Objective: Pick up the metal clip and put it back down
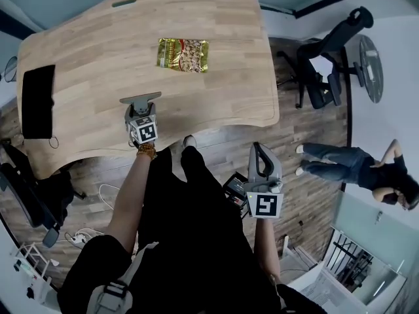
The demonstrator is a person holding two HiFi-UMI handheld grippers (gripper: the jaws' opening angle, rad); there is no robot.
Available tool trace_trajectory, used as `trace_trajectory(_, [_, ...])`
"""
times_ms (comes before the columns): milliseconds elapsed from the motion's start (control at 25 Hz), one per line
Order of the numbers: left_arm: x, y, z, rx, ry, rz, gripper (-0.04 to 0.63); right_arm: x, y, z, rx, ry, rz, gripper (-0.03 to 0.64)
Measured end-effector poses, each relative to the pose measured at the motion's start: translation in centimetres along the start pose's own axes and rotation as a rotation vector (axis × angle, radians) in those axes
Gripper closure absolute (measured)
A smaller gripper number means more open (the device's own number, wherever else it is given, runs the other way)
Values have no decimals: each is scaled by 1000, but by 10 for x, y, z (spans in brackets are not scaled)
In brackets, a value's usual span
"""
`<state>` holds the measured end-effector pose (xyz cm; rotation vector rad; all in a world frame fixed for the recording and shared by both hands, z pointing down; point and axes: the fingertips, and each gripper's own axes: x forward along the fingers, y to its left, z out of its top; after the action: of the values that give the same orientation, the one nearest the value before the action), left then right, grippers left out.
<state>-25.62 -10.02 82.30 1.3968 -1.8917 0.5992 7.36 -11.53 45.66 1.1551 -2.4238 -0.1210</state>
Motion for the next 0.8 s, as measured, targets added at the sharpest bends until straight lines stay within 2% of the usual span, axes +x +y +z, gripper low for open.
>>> trace_trajectory(320, [1, -5, 2, -23, 7, 14, 218, -10, -16, -2, 14, 15, -44, 595])
trace_trajectory(480, [2, -3, 7, -29, 3, 20, 246, -14, -23, -14, -16, 86, -62, 595])
trace_trajectory(640, [5, -2, 10, -16, -1, 19, 284, -12, -24, -14, -5, 60, -61, 595])
trace_trajectory(800, [5, -2, 9, 8, 6, 11, 285, -10, -25, -11, 2, 53, -70, 595])
